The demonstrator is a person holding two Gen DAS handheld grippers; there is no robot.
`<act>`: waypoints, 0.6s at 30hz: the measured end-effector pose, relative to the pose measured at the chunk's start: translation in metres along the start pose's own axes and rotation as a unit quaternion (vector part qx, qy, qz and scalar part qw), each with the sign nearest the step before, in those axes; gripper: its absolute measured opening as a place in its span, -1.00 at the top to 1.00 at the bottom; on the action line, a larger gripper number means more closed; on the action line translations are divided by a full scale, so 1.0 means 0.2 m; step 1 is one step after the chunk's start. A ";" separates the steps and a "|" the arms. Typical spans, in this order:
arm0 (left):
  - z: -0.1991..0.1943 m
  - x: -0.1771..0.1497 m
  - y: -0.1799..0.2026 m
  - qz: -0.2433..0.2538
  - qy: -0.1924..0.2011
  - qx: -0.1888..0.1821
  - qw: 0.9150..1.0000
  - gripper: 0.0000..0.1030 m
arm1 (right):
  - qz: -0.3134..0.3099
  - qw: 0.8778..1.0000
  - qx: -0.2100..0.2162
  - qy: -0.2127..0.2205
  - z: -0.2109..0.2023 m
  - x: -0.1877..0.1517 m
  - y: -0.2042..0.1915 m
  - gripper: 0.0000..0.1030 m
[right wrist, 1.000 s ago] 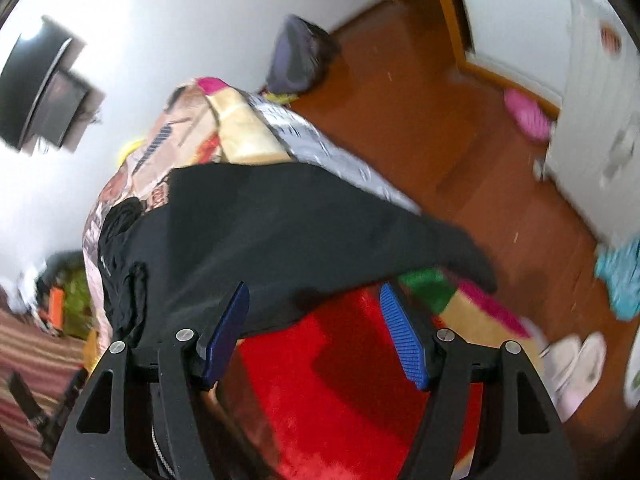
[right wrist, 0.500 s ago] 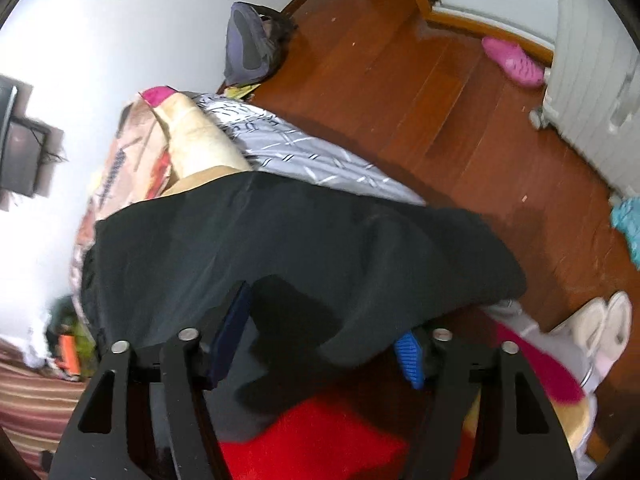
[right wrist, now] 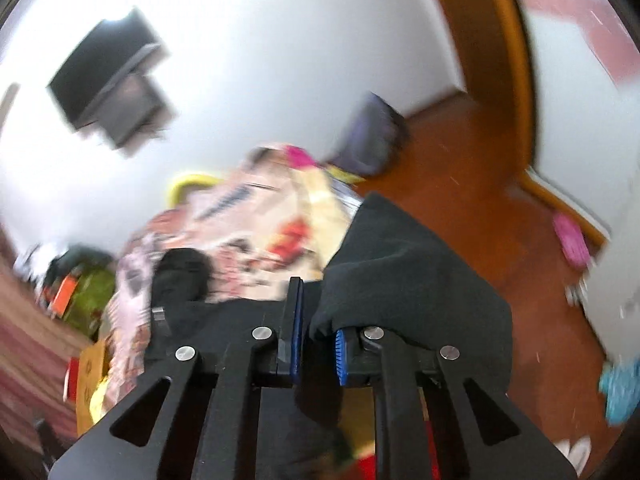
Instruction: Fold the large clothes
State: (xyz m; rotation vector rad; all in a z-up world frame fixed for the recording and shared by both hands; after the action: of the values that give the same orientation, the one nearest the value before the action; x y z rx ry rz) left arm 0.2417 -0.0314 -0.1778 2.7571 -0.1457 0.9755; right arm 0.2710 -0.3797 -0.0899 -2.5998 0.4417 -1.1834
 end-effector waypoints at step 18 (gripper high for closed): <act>-0.12 -0.09 -0.13 -0.012 0.000 0.011 1.000 -0.25 | -0.223 0.954 0.109 -0.169 0.33 -0.78 -0.87 0.75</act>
State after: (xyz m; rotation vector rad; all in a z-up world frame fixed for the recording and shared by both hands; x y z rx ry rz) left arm 0.2170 0.0005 -0.1762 2.7729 -0.1011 0.9763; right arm 0.2536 -0.1545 -0.1801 -2.6987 -0.3444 -0.8066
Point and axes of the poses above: each gripper's, at about its wrist camera, not at the fingertips, and z roughly the way its jaws point, y to its right, x to its top, the point moved 3 cm from there along z, roughly the way its jaws point, and after that the axes turned 9 degrees about -x, right-handed, at the moved point
